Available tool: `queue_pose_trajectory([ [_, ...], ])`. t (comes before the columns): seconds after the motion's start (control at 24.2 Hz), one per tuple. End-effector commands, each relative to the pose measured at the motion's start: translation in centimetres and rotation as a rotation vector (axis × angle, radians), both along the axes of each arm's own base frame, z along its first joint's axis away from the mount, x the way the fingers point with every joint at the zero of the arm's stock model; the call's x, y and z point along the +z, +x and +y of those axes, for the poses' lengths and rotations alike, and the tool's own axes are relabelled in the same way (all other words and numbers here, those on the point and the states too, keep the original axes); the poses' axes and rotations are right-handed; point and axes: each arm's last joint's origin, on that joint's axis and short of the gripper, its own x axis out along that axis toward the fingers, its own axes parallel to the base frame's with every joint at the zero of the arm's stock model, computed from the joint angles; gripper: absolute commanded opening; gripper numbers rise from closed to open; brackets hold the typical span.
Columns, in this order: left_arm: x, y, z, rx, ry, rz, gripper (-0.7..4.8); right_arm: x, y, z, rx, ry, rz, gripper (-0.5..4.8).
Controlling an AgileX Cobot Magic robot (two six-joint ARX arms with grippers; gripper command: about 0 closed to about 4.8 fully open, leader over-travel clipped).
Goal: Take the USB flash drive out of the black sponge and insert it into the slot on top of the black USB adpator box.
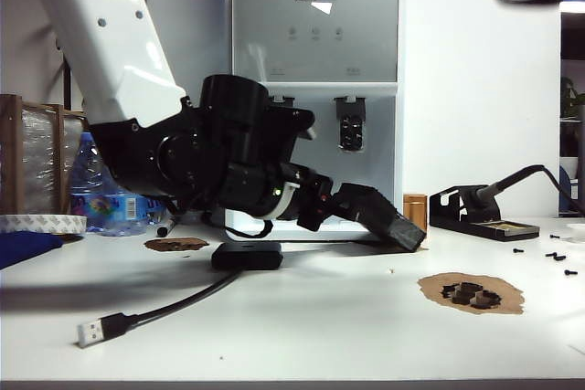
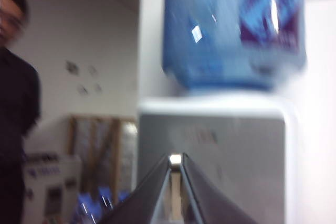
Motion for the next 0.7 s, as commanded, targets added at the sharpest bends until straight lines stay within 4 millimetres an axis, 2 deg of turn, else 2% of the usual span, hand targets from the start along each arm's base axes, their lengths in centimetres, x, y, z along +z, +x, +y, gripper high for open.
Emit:
queue_pose_trajectory([
  [0.04, 0.6, -0.2, -0.4, -0.009, -0.051, 0.017, -0.04, 1.9, -1.3, -0.4, 0.150, 0.058, -0.078, -0.05],
  [0.17, 0.9, -0.8, -1.3, -0.076, -0.120, 0.041, -0.04, 3.0, -2.5, -0.9, 0.248, 0.094, -0.121, -0.05],
  [0.29, 2.4, -2.7, -3.5, -0.280, -0.171, -0.008, -0.04, 4.1, -3.7, -1.6, 0.275, 0.093, -0.126, -0.05],
  [0.41, 4.0, -3.7, -4.4, -0.304, -0.179, -0.057, -0.04, 5.0, -4.7, -2.1, 0.294, 0.132, -0.149, -0.04],
  [0.54, 5.9, -3.9, -4.2, -0.192, -0.194, -0.105, -0.04, 6.4, -5.9, -2.9, 0.303, 0.171, -0.218, -0.05],
  [0.62, 8.6, -3.7, -2.7, 0.104, -0.204, -0.155, -0.04, 8.4, -6.7, -3.5, 0.340, 0.130, -0.234, -0.05],
  [0.7, 9.7, -3.8, -1.6, 0.189, -0.182, -0.159, -0.04, 9.3, -6.9, -3.6, 0.402, 0.068, -0.205, -0.05],
])
